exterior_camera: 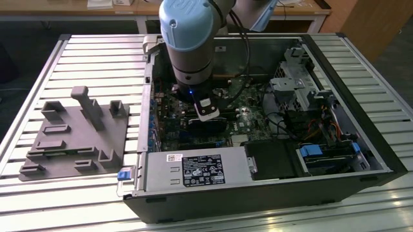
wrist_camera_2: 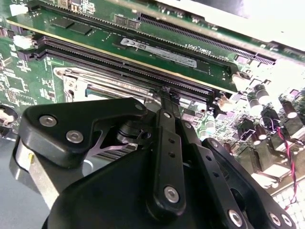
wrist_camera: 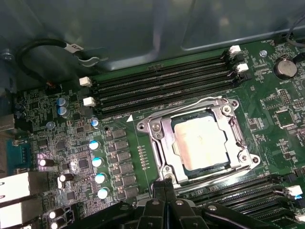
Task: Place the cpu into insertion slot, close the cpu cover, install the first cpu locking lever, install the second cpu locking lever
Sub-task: 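Install the second cpu locking lever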
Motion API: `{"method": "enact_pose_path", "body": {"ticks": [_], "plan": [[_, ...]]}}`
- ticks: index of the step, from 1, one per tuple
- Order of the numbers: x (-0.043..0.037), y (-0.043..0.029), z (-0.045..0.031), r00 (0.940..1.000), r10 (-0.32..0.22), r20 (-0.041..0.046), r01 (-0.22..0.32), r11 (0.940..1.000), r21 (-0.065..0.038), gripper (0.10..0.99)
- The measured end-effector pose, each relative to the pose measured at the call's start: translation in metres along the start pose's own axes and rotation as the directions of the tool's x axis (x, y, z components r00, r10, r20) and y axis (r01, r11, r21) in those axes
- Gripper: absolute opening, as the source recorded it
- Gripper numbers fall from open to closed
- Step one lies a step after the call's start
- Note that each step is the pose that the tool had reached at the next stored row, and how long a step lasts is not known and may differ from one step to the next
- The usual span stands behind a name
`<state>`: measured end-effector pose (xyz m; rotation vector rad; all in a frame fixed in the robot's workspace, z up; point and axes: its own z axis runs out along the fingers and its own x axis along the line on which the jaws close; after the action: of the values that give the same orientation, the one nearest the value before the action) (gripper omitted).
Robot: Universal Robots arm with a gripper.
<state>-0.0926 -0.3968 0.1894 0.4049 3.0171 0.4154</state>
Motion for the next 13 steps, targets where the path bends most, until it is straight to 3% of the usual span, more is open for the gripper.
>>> {"method": "enact_pose_path", "body": {"ticks": [8, 13], "plan": [[0.0002, -0.0001, 0.0003, 1.0000, 0.000, 0.0001, 0.000, 1.0000, -0.001, 0.106], [0.0000, 0.0017, -0.0062, 1.0000, 0.000, 0.0000, 0.000, 1.0000, -0.001, 0.106]]}}
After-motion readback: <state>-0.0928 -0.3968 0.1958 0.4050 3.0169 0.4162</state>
